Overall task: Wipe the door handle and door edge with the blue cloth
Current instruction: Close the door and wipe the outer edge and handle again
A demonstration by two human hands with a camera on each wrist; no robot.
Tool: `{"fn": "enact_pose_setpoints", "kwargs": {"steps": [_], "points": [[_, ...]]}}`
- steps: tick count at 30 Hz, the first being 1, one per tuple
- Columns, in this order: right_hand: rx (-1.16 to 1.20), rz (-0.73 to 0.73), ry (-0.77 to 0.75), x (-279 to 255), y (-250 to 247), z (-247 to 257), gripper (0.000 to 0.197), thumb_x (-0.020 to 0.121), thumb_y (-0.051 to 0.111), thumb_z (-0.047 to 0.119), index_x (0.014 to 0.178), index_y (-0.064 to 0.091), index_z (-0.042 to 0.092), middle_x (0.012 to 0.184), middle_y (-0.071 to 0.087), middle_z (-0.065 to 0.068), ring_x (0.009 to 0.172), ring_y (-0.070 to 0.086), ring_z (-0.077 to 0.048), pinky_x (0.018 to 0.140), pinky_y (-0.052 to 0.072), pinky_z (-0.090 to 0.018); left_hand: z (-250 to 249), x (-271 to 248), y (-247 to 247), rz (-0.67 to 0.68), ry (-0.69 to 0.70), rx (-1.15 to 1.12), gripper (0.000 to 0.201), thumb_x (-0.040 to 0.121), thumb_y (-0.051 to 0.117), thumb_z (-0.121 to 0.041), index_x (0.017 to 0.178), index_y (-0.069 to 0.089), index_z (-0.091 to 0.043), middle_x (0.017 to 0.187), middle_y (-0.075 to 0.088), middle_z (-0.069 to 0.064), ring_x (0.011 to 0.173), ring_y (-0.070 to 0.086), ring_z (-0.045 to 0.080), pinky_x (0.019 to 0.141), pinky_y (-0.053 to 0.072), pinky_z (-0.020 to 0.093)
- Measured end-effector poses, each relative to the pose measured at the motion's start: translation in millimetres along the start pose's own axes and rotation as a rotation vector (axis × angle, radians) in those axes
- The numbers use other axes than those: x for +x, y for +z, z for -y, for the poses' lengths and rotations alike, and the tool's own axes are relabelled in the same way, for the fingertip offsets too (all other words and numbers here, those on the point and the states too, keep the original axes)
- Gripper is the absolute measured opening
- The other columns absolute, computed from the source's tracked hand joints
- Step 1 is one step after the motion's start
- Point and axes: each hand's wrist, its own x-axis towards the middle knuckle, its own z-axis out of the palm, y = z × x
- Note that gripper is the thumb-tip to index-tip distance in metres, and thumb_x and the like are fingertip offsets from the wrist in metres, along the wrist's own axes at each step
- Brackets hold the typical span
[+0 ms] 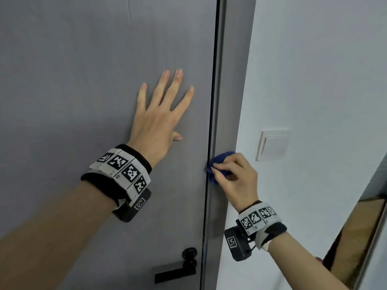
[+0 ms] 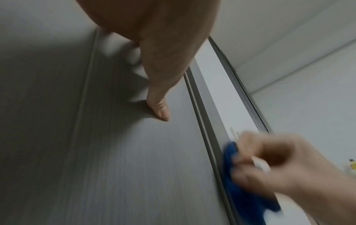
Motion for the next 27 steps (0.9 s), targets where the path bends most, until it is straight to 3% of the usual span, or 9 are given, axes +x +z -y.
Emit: {"fn": "enact_pose_setpoints", "kwargs": {"steps": [3,5,8,11,14,16,19,23,27], "points": [[-0.010,0.163,0.034,-56.9,6.8,-24.8,0.011,0.078,0.083,0.004,0.085,0.078,0.011,0.090,0.058,0.005,0.082,0.061,-0.012,0.075,0.049,-0.022,0.0,-0.2,-1.4,-0.003,-0.007,0.005,0.121,0.069,0.083,-0.044,0.159,0.006,-0.023,0.167,-0.007,0.011,0.154,-0.004,0.032,0.120,0.012,0.062],[-0.009,0.186,0.042,-57.3,5.9,-25.1,0.009,0.080,0.082,0.006,0.086,0.078,0.012,0.090,0.058,0.007,0.082,0.061,-0.013,0.076,0.049,-0.023,-0.3,-0.8,-3.4,-0.008,-0.007,0.018,0.121,0.067,0.084,-0.045,0.159,0.008,-0.023,0.167,-0.005,0.011,0.154,-0.002,0.032,0.119,0.013,0.062],[-0.025,0.074,-0.017,-2.8,-5.6,-0.8,0.002,0.081,0.080,0.010,0.083,0.079,0.010,0.087,0.060,0.001,0.081,0.059,-0.011,0.078,0.047,-0.019,-0.6,-0.3,-5.3,-0.006,-0.014,0.028,0.122,0.065,0.085,-0.045,0.159,0.010,-0.024,0.167,-0.004,0.010,0.154,0.000,0.032,0.119,0.015,0.061],[0.003,-0.104,-0.086,89.9,-20.9,31.6,0.005,0.077,0.081,0.006,0.079,0.078,0.009,0.084,0.061,-0.001,0.082,0.058,-0.005,0.078,0.045,-0.013,-0.1,0.2,-5.8,-0.001,-0.018,0.042,0.123,0.063,0.086,-0.047,0.159,0.011,-0.025,0.167,-0.002,0.010,0.154,0.002,0.031,0.118,0.017,0.061],[0.023,-0.136,-0.129,149.7,-25.5,52.5,0.004,0.077,0.081,0.009,0.080,0.078,0.010,0.085,0.063,-0.004,0.079,0.061,-0.011,0.074,0.047,-0.018,1.3,1.0,-5.9,-0.015,-0.010,0.051,0.123,0.061,0.086,-0.048,0.158,0.015,-0.025,0.167,0.003,0.010,0.154,0.006,0.032,0.118,0.020,0.060],[0.038,-0.133,-0.130,150.9,-22.4,52.7,0.004,0.078,0.080,0.009,0.082,0.078,0.010,0.085,0.062,-0.005,0.079,0.061,-0.014,0.072,0.049,-0.023,2.0,1.1,-6.3,-0.028,-0.010,0.054,0.123,0.060,0.087,-0.048,0.158,0.016,-0.025,0.167,0.005,0.010,0.154,0.008,0.032,0.117,0.021,0.059],[0.074,-0.122,-0.117,110.4,-13.3,36.9,0.005,0.078,0.080,0.005,0.082,0.079,0.007,0.084,0.062,-0.006,0.078,0.061,-0.017,0.072,0.050,-0.026,0.6,0.2,-7.5,-0.018,-0.016,0.053,0.122,0.063,0.085,-0.048,0.158,0.014,-0.025,0.167,0.002,0.010,0.154,0.006,0.032,0.118,0.019,0.059],[0.020,0.043,-0.051,7.3,4.2,-1.7,0.005,0.080,0.081,0.005,0.078,0.077,0.007,0.084,0.059,-0.003,0.077,0.059,-0.015,0.073,0.050,-0.027,-3.0,-4.5,-3.6,-0.019,-0.027,0.004,0.116,0.070,0.083,-0.043,0.158,0.012,-0.023,0.167,0.002,0.010,0.154,0.006,0.031,0.119,0.017,0.059],[0.042,0.173,0.138,-93.7,20.3,-40.7,0.008,0.080,0.081,0.007,0.076,0.076,0.012,0.083,0.056,0.004,0.076,0.060,-0.017,0.070,0.053,-0.037,-7.4,-26.1,9.6,-0.045,-0.087,-0.077,0.110,0.077,0.079,-0.040,0.158,0.009,-0.015,0.167,0.005,0.008,0.154,0.009,0.030,0.120,0.018,0.055]]}}
